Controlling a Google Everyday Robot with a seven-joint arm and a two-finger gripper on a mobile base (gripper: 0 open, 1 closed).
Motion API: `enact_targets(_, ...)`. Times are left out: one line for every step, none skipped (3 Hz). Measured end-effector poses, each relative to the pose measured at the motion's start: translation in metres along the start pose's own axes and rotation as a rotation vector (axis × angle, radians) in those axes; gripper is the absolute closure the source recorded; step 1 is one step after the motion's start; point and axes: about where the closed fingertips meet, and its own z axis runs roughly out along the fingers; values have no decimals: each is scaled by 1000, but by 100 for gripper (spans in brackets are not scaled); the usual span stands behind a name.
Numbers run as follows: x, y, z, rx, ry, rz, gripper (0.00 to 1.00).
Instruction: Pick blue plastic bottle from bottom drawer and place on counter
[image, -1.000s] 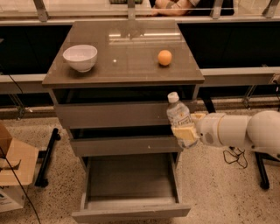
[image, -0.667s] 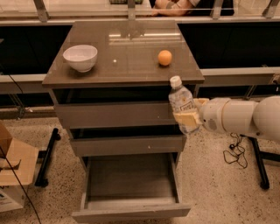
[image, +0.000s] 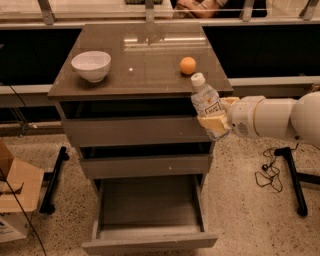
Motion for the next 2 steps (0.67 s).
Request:
enact_targets(-63, -12, -7, 40, -24, -177, 100)
enact_targets(-140, -41, -2, 109, -31, -360, 100)
